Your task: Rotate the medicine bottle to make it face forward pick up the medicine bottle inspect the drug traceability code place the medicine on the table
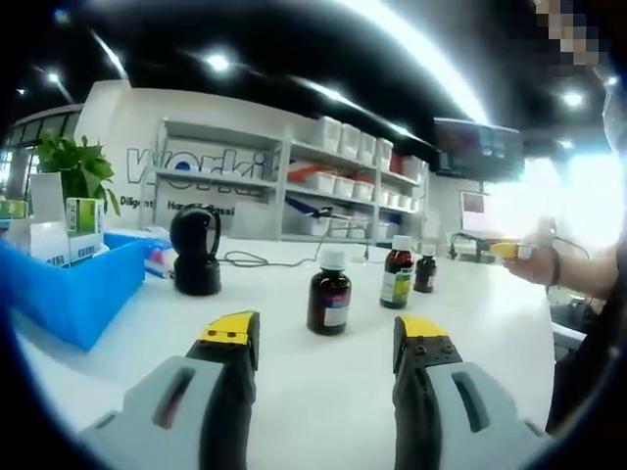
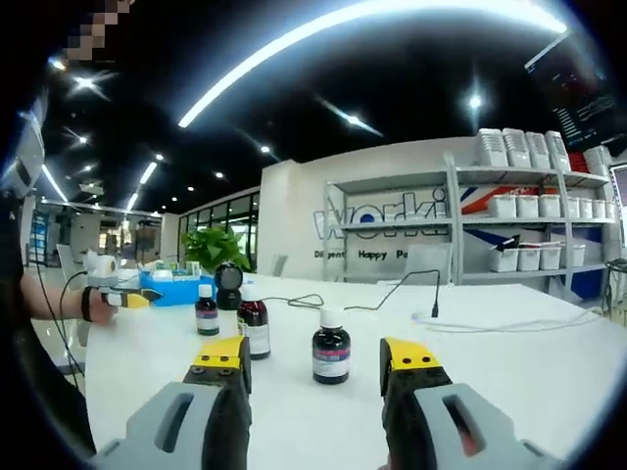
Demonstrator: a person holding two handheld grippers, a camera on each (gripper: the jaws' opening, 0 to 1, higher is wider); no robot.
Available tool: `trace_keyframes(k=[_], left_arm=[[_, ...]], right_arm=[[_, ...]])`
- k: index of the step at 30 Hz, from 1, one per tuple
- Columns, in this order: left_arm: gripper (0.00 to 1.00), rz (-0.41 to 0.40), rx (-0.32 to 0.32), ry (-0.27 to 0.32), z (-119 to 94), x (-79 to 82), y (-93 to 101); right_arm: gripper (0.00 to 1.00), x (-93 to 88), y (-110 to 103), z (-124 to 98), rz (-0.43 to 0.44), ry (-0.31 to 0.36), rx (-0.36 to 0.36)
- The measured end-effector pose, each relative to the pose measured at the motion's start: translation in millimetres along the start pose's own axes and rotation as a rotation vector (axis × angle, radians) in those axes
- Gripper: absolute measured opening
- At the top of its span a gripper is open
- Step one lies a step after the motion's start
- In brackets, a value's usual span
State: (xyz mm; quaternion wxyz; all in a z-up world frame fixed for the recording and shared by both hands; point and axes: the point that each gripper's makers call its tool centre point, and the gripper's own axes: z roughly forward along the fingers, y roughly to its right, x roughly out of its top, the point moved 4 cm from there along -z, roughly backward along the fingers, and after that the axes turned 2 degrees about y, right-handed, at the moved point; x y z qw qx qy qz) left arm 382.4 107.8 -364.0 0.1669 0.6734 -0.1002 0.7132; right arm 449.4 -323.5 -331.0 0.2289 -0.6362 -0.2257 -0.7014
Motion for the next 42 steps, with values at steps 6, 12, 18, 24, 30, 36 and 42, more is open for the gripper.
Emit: trace_keyframes(k=[6,12,18,24,30,36,42], left_arm=[[0.46,0.017,0.003,-0.007,-2,-1.3,6.4],[0.46,0.011,-0.003,0.002,-3,-0.3,7.3],[0.46,0.020,-0.007,-0.004,-1,-1.3,8.5],[0.46,0.032,-0.012,-0.008,-1,-1.9,10.2],[0.46,0.056,-0.018,-0.009,-1,-1.7,13.6],[0.45,0.060,-0.009,-0.008,-1,-2.2,11.3],[0.45,0.058,-0.008,0.001,-2,-1.2,9.3]], right_arm=[[0.52,-6.6,-4,1,0.010,0.035,0.000],[0.57,-19.3,-8,1,0.028,0.021,-0.001],[0.57,-20.1,-8,-1,0.027,0.029,-0.003],[0.55,-16.4,-10,-2,0.030,0.050,-0.003],[0.56,-18.0,-13,-2,-0.009,0.034,0.004],[0.55,-17.8,-12,-3,0.002,0.036,0.000],[0.54,-19.1,-10,-2,0.011,0.030,-0.003]])
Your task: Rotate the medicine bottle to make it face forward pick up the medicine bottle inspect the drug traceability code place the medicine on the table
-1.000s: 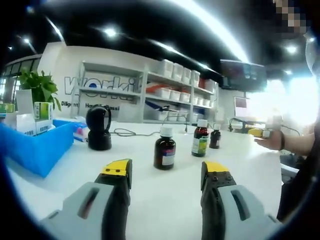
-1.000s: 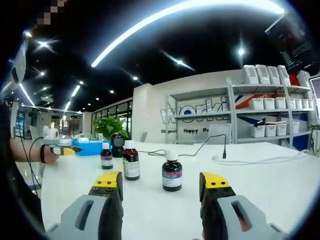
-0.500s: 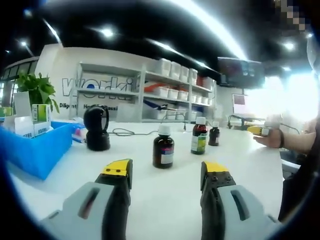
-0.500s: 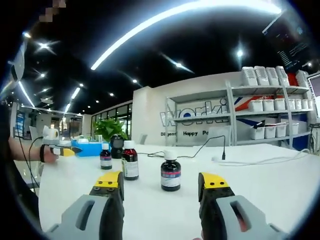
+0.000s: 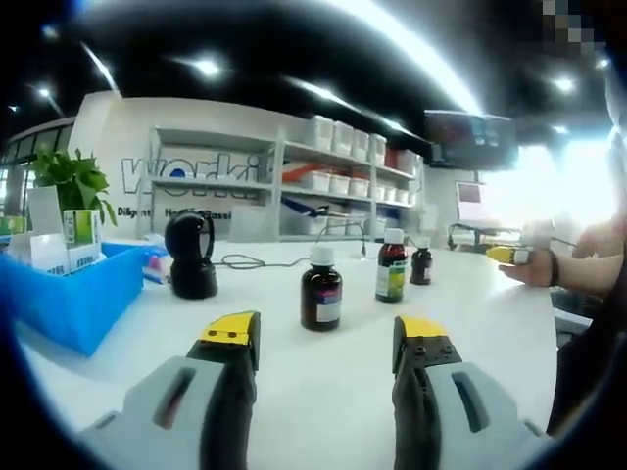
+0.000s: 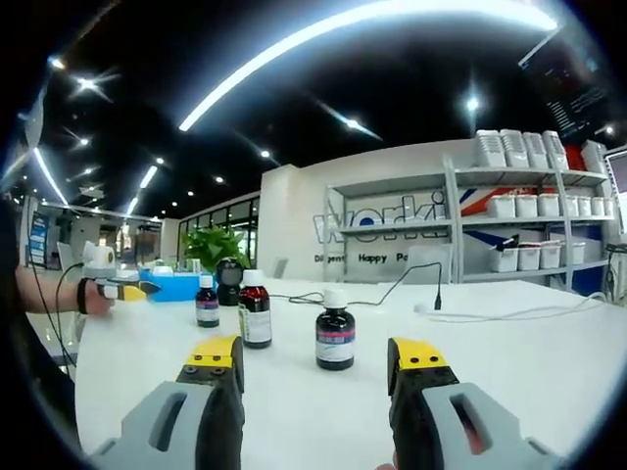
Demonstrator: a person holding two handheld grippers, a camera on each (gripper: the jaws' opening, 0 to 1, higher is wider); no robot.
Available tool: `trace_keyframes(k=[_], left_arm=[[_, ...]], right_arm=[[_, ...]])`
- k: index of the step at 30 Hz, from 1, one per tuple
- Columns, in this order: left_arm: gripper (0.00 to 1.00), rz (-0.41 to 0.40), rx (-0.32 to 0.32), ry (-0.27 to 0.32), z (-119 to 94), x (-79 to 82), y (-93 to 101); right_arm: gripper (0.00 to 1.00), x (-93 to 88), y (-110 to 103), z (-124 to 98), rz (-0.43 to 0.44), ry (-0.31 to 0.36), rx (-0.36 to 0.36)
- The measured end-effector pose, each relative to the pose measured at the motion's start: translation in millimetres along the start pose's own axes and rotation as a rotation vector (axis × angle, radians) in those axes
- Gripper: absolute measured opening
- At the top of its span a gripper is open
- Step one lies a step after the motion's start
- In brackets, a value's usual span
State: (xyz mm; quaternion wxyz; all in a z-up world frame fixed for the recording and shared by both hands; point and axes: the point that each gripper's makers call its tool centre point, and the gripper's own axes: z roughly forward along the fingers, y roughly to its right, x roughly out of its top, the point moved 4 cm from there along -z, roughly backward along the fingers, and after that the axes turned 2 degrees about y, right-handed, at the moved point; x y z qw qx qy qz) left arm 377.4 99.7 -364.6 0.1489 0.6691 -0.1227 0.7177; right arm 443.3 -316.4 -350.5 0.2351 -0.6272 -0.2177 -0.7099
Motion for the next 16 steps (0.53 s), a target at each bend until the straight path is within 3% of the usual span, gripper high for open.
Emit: trace_keyframes(k=[16], left_arm=[[0.45,-0.014,-0.004,0.003,0.6,0.2,-0.3]], right_arm=[[0.53,-0.8,2.1,-0.1,-0.018,-0.003,-0.009]])
